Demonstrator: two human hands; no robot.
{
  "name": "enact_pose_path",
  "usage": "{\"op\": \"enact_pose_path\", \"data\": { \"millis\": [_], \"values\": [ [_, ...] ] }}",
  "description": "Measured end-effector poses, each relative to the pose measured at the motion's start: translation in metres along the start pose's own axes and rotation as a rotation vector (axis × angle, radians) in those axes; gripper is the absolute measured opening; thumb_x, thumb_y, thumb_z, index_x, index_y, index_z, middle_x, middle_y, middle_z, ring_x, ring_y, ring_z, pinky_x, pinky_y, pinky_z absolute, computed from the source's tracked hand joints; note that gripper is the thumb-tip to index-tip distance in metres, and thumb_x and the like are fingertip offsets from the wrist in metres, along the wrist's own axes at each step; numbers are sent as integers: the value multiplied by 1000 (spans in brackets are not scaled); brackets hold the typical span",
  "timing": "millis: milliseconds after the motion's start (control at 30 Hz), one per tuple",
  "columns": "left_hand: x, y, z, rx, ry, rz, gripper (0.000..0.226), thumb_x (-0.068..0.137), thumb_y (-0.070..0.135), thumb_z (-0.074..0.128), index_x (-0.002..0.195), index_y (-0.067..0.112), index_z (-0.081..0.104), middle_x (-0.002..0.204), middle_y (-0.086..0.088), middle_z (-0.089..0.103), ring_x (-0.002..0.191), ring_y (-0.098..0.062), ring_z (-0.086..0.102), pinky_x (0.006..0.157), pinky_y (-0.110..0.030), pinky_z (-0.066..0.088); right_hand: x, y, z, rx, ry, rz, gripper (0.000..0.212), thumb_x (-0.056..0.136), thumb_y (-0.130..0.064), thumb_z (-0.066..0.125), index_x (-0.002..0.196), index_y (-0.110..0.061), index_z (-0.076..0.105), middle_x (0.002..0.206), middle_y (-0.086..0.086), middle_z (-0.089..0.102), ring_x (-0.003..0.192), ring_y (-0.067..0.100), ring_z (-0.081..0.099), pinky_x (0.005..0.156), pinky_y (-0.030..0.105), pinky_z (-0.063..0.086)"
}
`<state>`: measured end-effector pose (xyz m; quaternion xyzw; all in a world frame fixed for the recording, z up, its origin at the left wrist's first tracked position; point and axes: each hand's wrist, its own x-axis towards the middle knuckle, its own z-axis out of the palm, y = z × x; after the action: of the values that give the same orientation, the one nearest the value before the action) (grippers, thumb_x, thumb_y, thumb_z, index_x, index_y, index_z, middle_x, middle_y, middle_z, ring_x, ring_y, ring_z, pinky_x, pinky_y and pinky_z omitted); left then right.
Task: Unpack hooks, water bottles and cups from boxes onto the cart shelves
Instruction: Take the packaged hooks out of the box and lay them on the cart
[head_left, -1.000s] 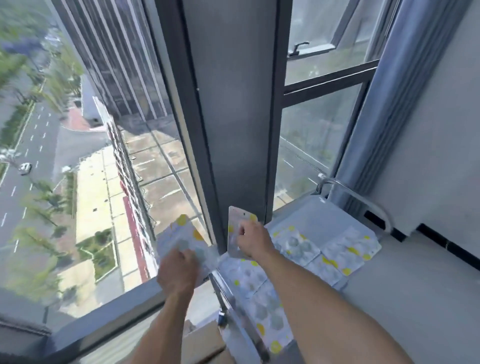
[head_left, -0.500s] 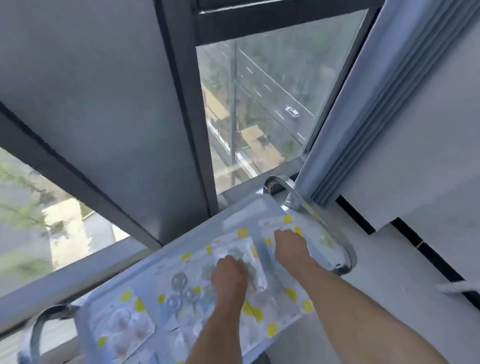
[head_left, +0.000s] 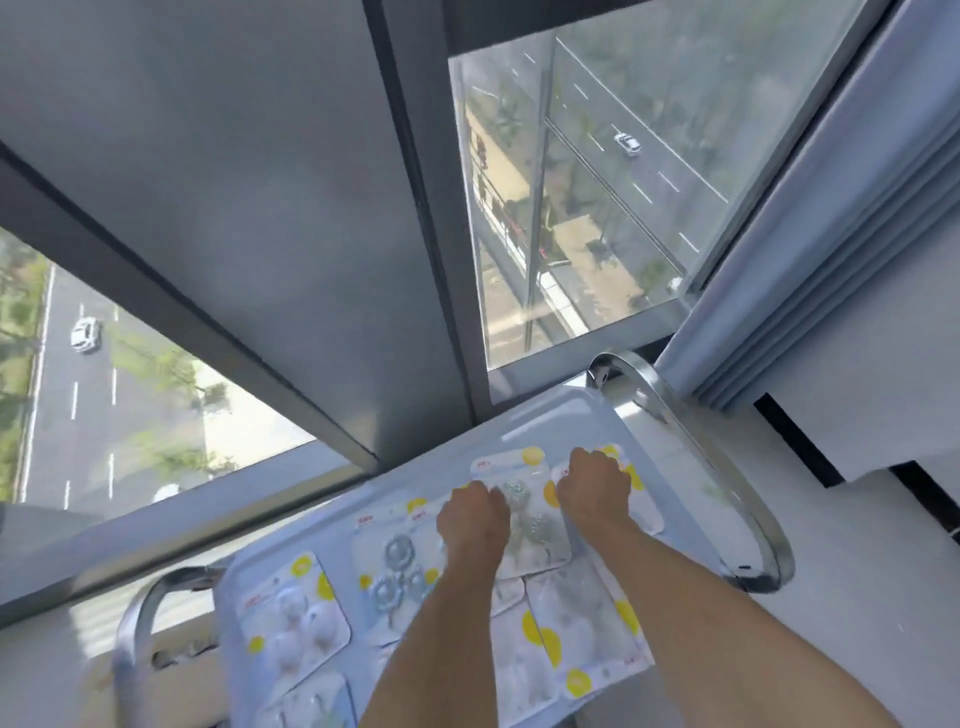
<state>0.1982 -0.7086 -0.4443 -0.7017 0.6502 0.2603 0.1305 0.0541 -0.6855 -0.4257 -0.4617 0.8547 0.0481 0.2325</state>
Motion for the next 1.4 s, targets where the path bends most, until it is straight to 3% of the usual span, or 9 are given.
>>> {"op": "enact_pose_path", "data": {
  "millis": [233,500,600,800,1000,1133,1233,1300,1400],
  "values": [
    [-24,-132,-154,-128,279,-124,25,94,20,45,110,11,62,111,-14,64,105,-35,63,79,-34,44,-78,-155,-47,139,73,-224,13,89,-7,48,100,-8,55,107,14,60,103,34,57,78,34,46],
    [-114,-484,-230,-249,422,-498,23,94,20,48,112,10,59,120,-14,63,110,-33,62,82,-35,48,-291,-415,15,284,67,-552,25,83,-6,50,106,-6,62,109,16,61,101,36,60,74,33,42],
    [-141,-629,-186,-309,327,-580,31,91,16,50,120,13,59,121,-15,64,112,-33,61,79,-32,45,-378,-496,94,267,-13,-611,22,83,-8,51,101,-9,64,103,15,65,95,35,62,71,33,45],
    [-149,-844,-64,-281,56,-645,30,91,22,53,114,7,66,121,-15,66,111,-32,63,83,-33,50,-485,-572,311,190,-333,-386,24,83,-12,53,104,-9,66,109,17,67,101,34,63,77,32,48],
    [-122,-920,109,-297,-217,-573,31,93,19,49,119,6,59,124,-17,61,113,-33,60,75,-30,41,-481,-538,507,33,-550,-188,9,85,-5,51,77,-3,55,107,24,66,100,37,63,65,33,38],
    [-66,-935,220,-379,-271,-583,27,89,10,47,110,1,61,116,-18,63,106,-34,61,85,-36,50,-430,-510,619,-9,-533,-50,23,85,-4,51,66,-11,40,91,17,58,80,33,56,64,33,42],
    [-27,-945,284,-397,-246,-578,26,89,5,44,111,3,59,115,-16,62,104,-34,60,86,-38,51,-387,-499,691,-48,-494,-11,13,91,-9,51,98,0,58,115,25,57,97,37,60,80,38,50],
    [-1,-956,320,-400,-167,-591,28,92,5,43,117,1,55,120,-18,58,108,-35,58,87,-39,49,-364,-493,734,-65,-476,1,45,95,-14,50,136,2,42,138,26,44,120,42,50,96,42,46],
    [30,-966,365,-348,-88,-588,29,97,11,43,121,-1,53,125,-20,52,113,-38,53,88,-41,46,-353,-480,781,-101,-321,18,70,94,-17,53,150,0,15,145,27,31,129,42,40,103,46,40]
  ]
}}
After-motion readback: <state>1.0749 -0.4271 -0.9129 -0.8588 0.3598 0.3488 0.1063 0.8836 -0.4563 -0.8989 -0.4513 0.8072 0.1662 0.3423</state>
